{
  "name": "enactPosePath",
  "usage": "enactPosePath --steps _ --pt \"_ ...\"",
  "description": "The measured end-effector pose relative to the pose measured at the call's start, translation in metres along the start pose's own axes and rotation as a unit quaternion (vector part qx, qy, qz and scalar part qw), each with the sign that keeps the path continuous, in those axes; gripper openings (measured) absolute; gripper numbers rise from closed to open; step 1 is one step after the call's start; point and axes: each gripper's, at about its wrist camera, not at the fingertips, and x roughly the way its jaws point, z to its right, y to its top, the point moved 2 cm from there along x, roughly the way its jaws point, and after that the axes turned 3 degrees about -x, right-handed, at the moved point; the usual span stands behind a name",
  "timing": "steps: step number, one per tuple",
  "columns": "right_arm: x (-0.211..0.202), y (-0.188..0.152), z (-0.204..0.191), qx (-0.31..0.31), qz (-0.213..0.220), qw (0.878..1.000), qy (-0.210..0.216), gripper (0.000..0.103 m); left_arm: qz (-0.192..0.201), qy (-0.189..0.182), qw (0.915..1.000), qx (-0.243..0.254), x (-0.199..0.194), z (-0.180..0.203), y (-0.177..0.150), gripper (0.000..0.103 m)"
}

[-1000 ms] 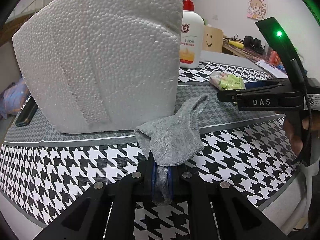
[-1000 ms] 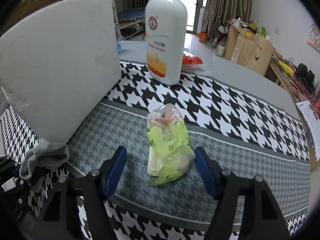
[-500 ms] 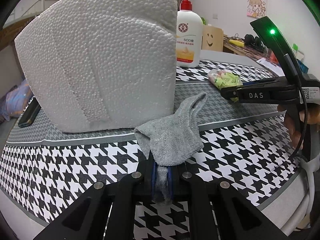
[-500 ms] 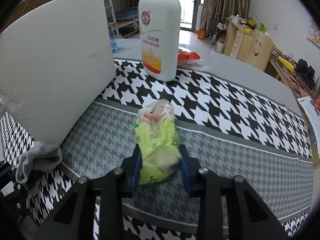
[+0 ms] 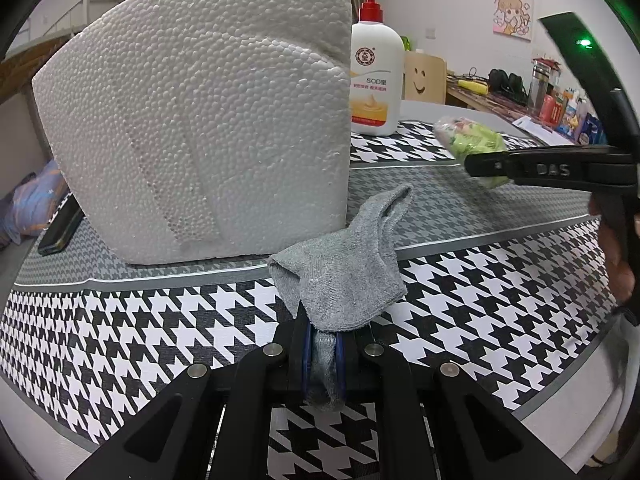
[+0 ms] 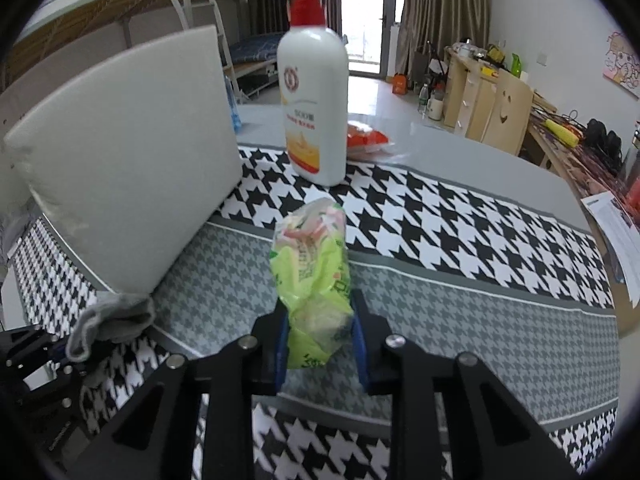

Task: Organize soft objects
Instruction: 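Carry the sock and snack bag up toward the white foam box with both tools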

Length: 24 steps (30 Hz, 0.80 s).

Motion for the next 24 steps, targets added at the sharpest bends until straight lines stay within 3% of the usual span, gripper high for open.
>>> enactPosePath --steps 12,24 --pt "-0.054 -0.034 -0.019 0.020 0.062 0.998 -0.018 0.031 0.015 -0.017 0.9997 -0.002 -0.011 0.001 -0.003 0.010" --pt "-0.093 -0.062 -0.052 0.036 0.100 0.994 -0.023 0.031 0.062 -0.033 0.9974 0.019 -0.064 0.000 -0.016 0.010"
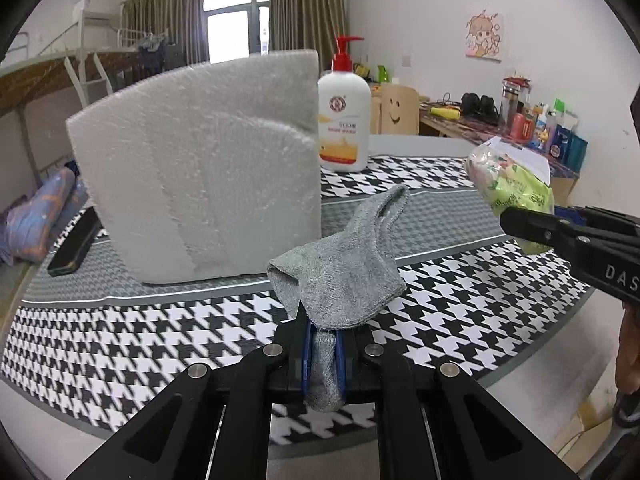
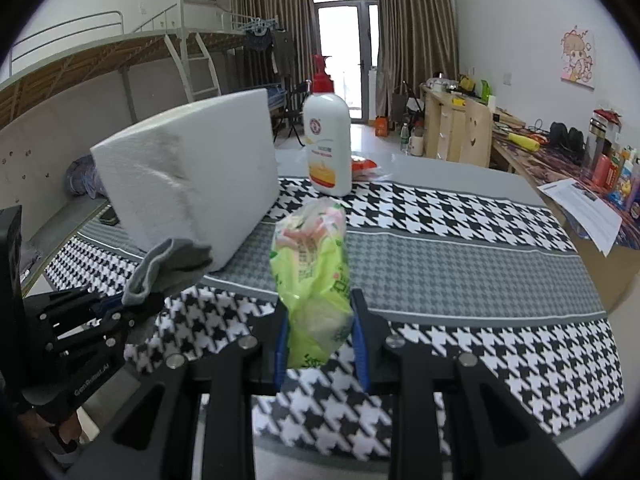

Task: Organize soft objects
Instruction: 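Carry the sock and snack bag up toward the white foam box with both tools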

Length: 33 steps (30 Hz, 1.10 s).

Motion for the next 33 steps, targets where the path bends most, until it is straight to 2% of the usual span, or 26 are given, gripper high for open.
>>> enactPosePath --steps 16,26,33 --pt "-0.066 0.000 -0.044 -0.011 0.073 0.997 -0.014 0.031 0.074 -0.002 0.9973 0.005 -0.070 -0.019 0.007 0.010" --pt "-0.098 -0.002 -0.060 -0.013 0.127 0.992 -0.024 0.031 0.136 0.014 0.9905 0.017 -0.111 -0.024 0.012 0.010" --pt "-0.112 -0.010 -0.067 -0.015 0.149 0.988 -0.019 0.031 0.166 0.021 0.9856 0.024 -0.135 -0.021 0.008 0.010"
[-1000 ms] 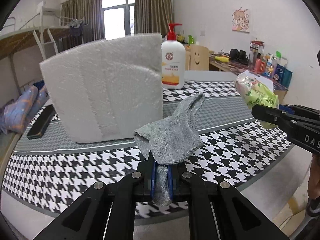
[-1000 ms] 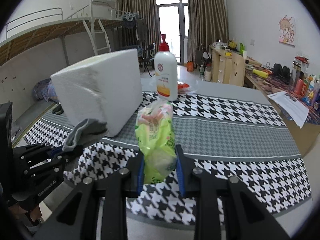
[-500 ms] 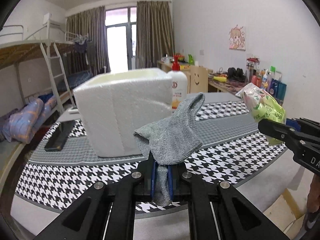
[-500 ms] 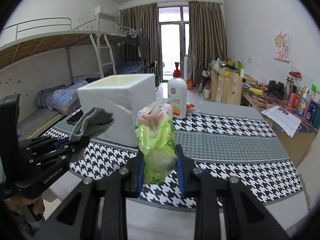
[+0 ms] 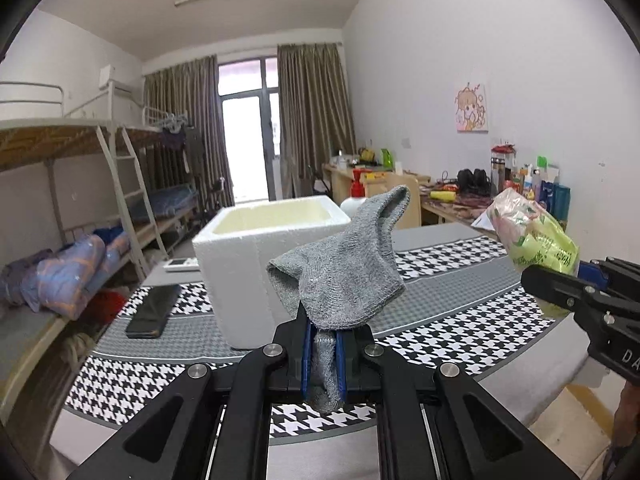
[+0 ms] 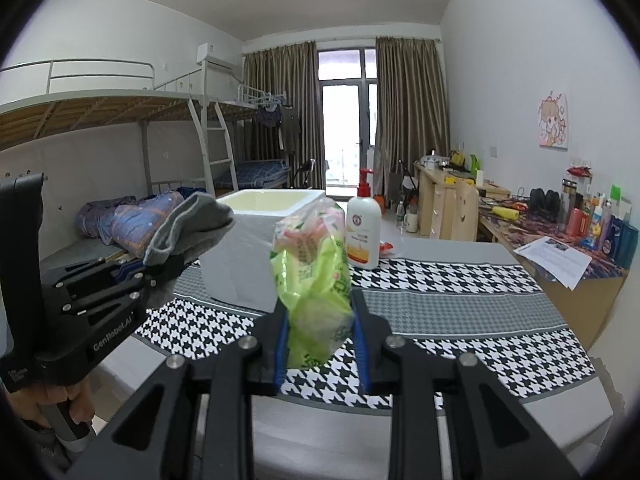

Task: Organize soft objects
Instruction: 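Carry the sock and snack bag up toward the white foam box with both tools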

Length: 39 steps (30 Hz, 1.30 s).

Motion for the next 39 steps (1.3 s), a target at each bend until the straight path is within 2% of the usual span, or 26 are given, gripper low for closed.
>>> enactPosePath --steps 11,19,26,39 --pt "-0.015 -0.009 -0.017 -0.004 0.018 1.000 0.016 0.031 0.024 0.026 0.9994 0.006 -0.035 -0.008 -0.008 0.010" --pt "-0.019 -0.006 -0.026 -0.015 0.033 0.999 0.024 0.031 0.032 0.035 0.9989 0.004 -0.044 -0.014 -0.011 0.010" --pt "-0.005 -0.001 -0.032 -0.022 0.030 0.999 0.036 0.031 0.033 0.048 0.9983 -0.004 -0.041 -0.029 -0.010 0.010" --pt "0.033 0.004 -0.044 -0.032 0.014 0.997 0.073 0.031 0.013 0.078 0.9965 -0.026 -0.024 -0.067 -0.016 0.010"
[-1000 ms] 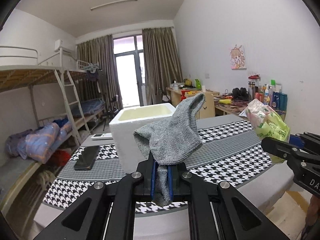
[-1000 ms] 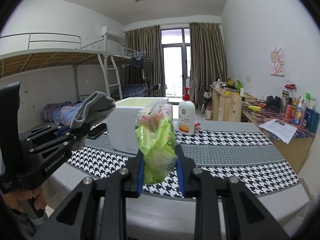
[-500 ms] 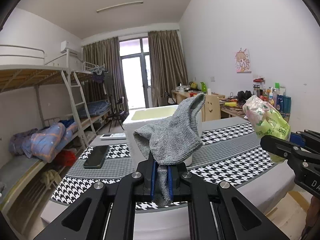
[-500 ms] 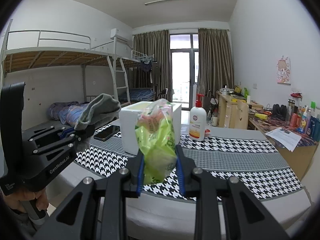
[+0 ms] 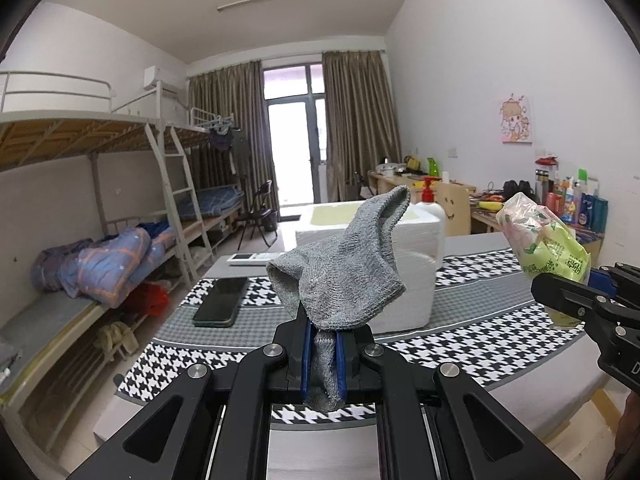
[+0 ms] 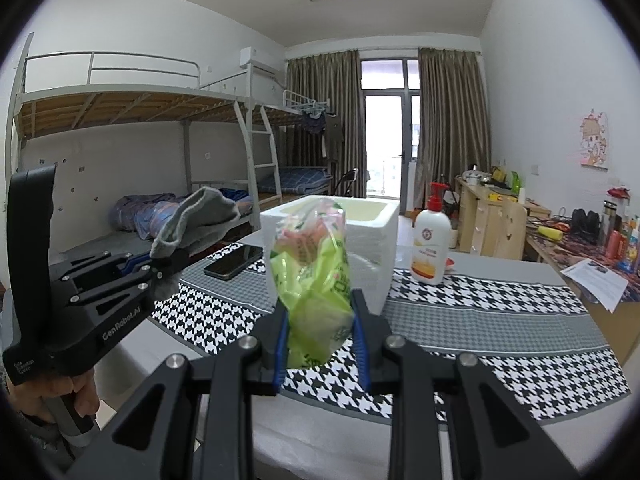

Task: Organize soft objects
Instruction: 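Carry the sock and snack bag up toward the white foam box with both tools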

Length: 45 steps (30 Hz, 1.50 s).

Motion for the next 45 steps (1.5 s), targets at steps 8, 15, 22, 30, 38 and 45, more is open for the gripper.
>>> enactPosePath --steps 8,15,22,30,38,45 --pt "0.017 0.004 -0.007 -0.007 -0.011 1.000 0.010 0.031 -0.009 0.002 0.9999 -0.011 0.013 -0.014 0.001 0.010" --pt "0.027 0.011 -0.001 -0.003 -0.015 1.000 0.012 0.031 -0.020 0.003 0.9997 -0.016 0.029 -0.018 0.007 0.010" --pt "0.035 0.024 0.003 -0.003 -0.018 1.000 0.011 0.031 -0.025 0.002 0.9995 -0.016 0.042 -0.019 0.017 0.010" --pt "0.040 0.038 0.007 -0.003 -0.019 1.000 0.006 0.031 -0.022 -0.002 0.9997 -0.011 0.052 -0.017 0.032 0.010" --pt "0.049 0.053 0.014 -0.002 -0.020 1.000 0.008 0.031 -0.019 -0.004 0.9998 -0.008 0.063 -0.015 0.052 0.010" --pt "0.056 0.066 0.023 0.001 -0.016 1.000 0.002 0.031 -0.015 -0.003 0.9999 0.004 0.074 -0.012 0.068 0.010"
